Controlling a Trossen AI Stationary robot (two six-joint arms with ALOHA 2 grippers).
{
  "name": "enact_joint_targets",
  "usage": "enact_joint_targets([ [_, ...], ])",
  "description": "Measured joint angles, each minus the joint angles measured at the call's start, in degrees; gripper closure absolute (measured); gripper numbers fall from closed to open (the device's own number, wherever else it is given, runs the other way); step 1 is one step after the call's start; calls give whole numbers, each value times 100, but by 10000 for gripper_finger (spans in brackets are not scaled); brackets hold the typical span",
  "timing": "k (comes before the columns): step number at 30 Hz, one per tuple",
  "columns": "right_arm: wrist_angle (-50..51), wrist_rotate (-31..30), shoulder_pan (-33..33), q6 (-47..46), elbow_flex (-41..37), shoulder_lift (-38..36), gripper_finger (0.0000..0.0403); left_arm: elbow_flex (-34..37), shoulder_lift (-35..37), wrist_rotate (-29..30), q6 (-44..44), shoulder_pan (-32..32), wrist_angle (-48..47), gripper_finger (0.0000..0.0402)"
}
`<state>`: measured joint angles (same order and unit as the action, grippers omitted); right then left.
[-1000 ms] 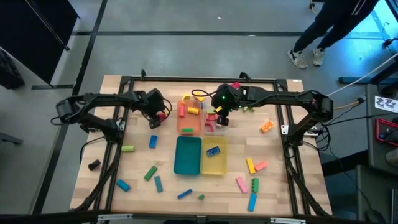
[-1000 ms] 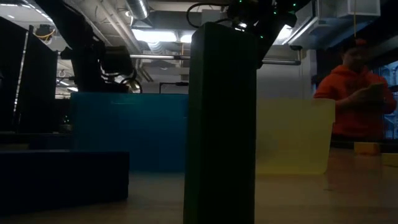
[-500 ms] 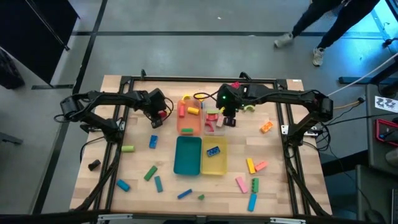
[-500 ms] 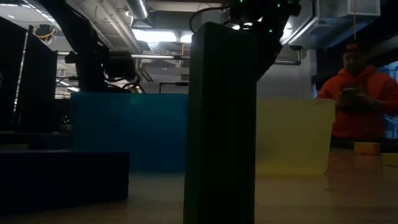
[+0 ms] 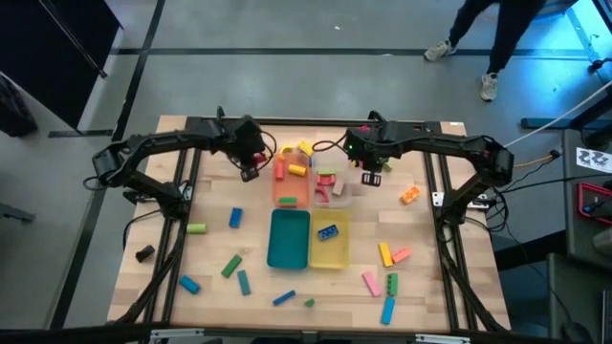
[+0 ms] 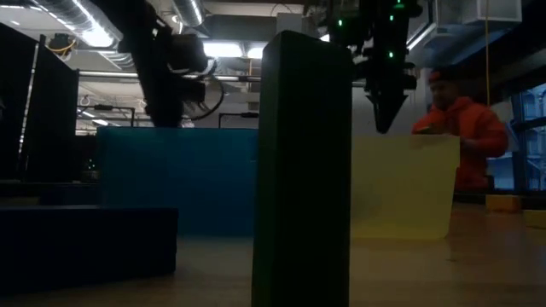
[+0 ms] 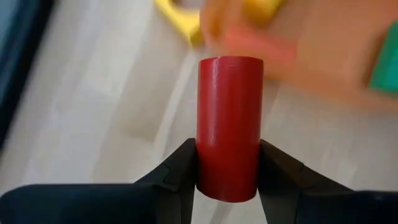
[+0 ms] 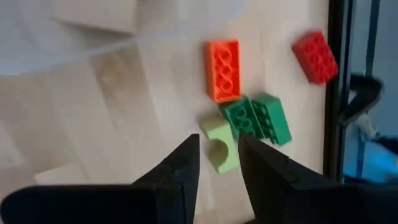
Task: Sort blocks by size
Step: Put the red cylindrical block into the orange bin, then put the orange game piece into the yellow bin
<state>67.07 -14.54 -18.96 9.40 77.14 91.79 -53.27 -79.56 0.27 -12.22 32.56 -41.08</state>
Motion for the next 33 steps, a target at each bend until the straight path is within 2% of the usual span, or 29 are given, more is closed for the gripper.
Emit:
enact_joint_targets([
  [8, -932, -7, -845, -1, -523, 0, 290, -106, -116, -1164, 496, -163, 1264, 283],
  [16, -1754, -40, -1364, 5, -744, 0, 290, -106, -646, -1195, 731, -638, 2007, 241],
  [25, -2003, 362, -1484, 5, -749, 0, 290, -106, -1022, -1193, 485, -1010, 2114, 233],
  [33, -2240, 464, -1484, 5, -749, 2, 290, -106, -820, -1192, 431, -1008, 2022, 231],
])
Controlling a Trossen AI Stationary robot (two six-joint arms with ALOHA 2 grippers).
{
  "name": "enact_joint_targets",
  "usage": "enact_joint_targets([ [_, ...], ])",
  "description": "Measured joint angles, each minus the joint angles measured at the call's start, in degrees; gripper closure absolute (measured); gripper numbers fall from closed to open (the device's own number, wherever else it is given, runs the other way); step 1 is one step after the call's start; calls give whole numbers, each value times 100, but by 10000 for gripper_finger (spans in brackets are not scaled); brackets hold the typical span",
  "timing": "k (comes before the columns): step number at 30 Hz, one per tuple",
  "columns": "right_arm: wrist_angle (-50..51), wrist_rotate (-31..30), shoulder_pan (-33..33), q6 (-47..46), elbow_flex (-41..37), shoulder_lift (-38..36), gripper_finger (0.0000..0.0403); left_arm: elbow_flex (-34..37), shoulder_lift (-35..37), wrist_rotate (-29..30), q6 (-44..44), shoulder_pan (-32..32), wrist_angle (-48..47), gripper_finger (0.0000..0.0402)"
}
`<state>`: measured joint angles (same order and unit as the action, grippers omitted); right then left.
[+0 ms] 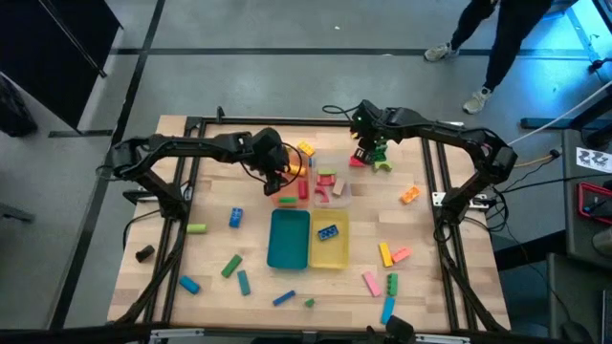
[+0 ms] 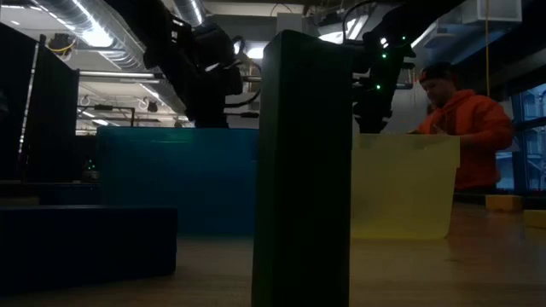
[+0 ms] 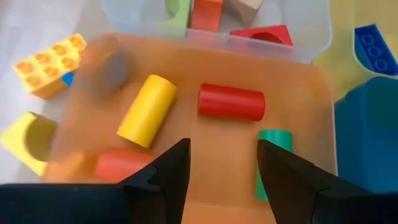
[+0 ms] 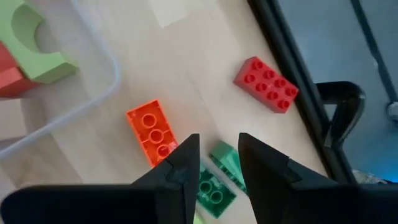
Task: Sort blocks by size
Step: Put the orange game piece into the yellow bin
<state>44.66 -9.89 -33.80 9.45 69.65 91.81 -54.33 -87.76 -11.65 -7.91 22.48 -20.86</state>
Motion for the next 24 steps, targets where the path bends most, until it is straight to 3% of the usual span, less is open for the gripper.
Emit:
enact_joint_targets([
  [4, -119, -123, 2, -16, 0, 1, 280, 0, 306, 3, -165, 95, -241, 235],
  [13, -484, -139, 2, -55, 0, 7, 207, 0, 999, 28, -320, 372, -908, 246],
  [18, -298, 471, 2, 464, 0, 7, 181, 0, 1274, 32, -306, 502, -1233, 247],
  [24, -240, 1055, 7, 1334, 0, 67, 178, 2, 1357, 36, -292, 538, -1349, 247],
])
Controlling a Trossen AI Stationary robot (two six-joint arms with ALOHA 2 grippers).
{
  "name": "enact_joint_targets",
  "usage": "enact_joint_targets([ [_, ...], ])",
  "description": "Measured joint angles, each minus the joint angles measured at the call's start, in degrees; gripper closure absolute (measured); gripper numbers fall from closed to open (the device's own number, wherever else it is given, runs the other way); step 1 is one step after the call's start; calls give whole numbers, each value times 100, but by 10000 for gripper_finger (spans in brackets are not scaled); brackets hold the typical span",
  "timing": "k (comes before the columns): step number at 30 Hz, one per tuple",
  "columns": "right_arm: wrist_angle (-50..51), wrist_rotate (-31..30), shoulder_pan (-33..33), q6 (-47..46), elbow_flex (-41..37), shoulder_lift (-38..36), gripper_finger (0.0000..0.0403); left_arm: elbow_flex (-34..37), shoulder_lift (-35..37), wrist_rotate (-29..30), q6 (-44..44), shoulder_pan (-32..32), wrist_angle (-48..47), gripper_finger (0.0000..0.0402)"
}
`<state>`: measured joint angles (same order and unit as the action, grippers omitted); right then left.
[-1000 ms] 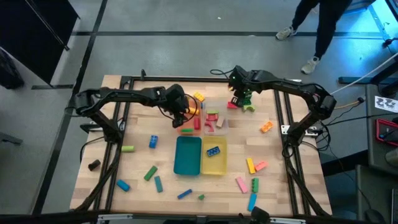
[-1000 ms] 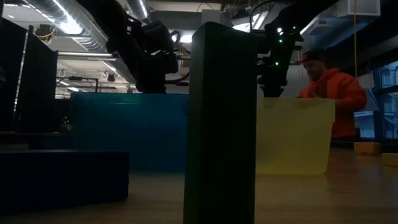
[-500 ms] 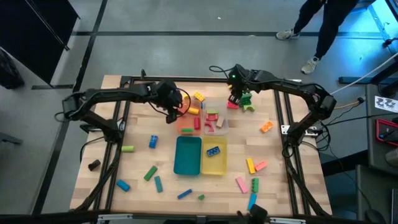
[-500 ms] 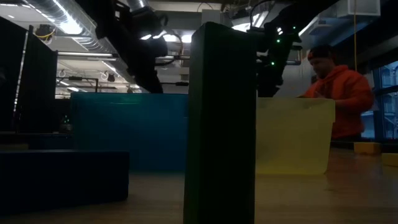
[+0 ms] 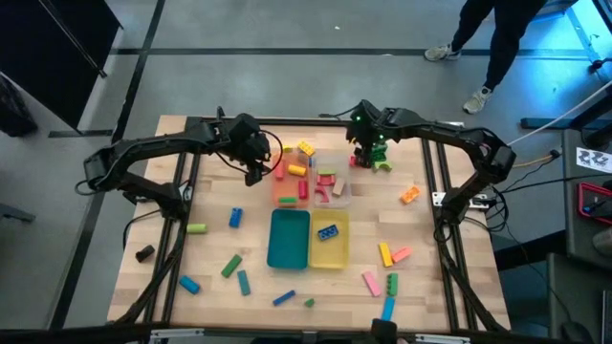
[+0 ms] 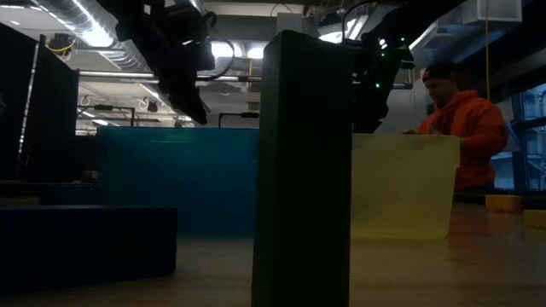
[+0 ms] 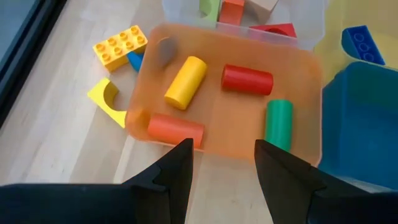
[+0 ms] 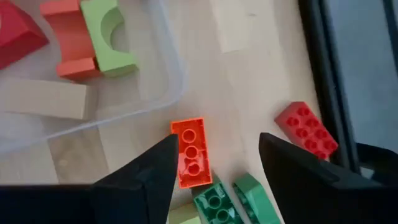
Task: Sort blocks by size
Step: Put the orange game piece into the yellow bin
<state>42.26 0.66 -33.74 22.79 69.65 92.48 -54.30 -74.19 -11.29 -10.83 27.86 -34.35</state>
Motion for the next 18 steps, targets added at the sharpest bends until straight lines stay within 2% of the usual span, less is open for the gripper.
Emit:
enact_joint_targets([
  [18, 122, 3, -4, 365, 0, 1313, 178, 0, 4, -4, -6, -11, -105, 247],
])
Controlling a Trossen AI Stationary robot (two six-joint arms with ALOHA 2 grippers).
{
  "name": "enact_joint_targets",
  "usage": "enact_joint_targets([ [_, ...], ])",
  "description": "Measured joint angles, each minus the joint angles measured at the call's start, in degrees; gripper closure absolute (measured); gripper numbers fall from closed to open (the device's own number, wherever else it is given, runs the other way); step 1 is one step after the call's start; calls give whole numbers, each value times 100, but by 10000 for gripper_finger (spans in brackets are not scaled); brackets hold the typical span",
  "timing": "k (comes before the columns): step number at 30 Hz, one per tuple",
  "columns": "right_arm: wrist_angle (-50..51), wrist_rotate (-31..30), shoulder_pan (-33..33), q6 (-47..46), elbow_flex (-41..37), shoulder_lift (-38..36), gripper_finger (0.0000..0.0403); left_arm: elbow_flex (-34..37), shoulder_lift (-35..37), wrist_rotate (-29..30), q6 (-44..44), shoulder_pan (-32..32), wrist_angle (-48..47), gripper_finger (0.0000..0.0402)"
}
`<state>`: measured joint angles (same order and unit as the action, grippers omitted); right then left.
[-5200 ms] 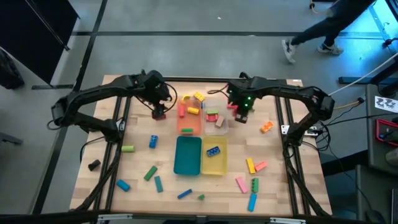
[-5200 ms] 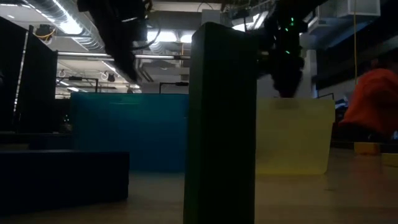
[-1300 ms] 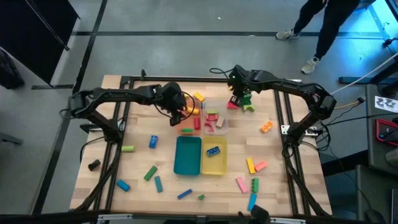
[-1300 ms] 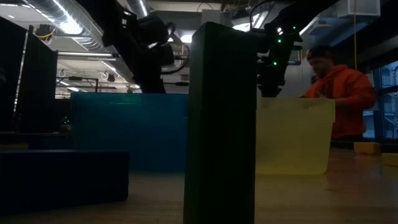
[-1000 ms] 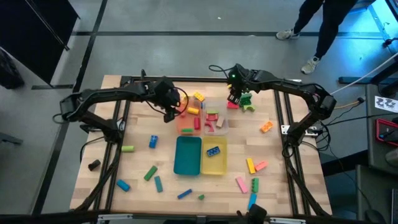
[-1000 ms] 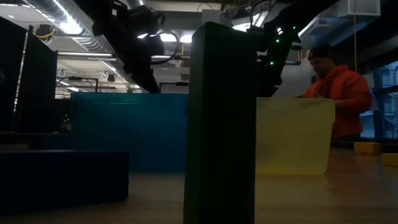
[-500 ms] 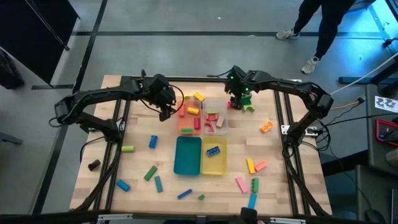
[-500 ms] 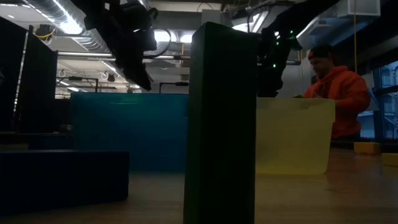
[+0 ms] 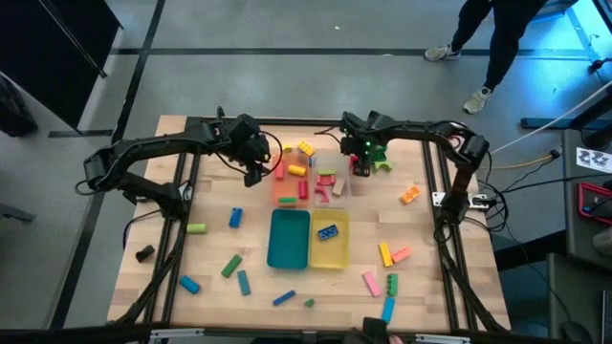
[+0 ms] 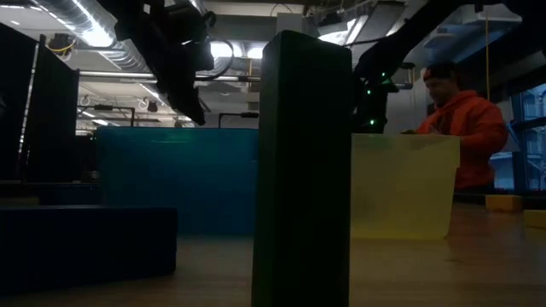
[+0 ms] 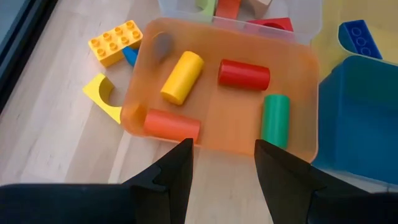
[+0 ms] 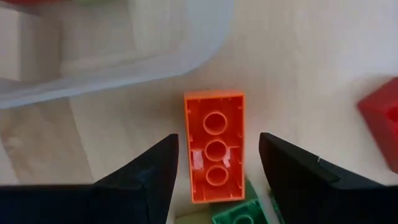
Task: Sort blocks by size
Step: Put the orange game piece into the yellow bin
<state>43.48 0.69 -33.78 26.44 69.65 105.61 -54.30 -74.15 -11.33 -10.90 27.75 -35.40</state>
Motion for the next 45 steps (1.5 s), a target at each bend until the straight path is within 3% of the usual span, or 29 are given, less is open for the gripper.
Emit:
enact_joint_targets([
  [9, 16, -394, 0, 18, 7, 381, 185, 0, -4, -2, 0, 0, 4, 247],
  [14, 61, -363, 7, 17, 9, 364, 253, 0, -4, -4, 15, 0, 7, 247],
  [25, 1793, -1064, 133, -53, 1062, 366, 262, 0, -4, -4, 3, 3, 9, 247],
  [36, 3315, 97, 1105, -692, 2597, 362, 254, 0, -4, -4, -114, 15, 4, 247],
  [45, 3254, 650, 2599, -1268, 2852, 362, 253, 0, -4, -2, -90, -61, -165, 247],
])
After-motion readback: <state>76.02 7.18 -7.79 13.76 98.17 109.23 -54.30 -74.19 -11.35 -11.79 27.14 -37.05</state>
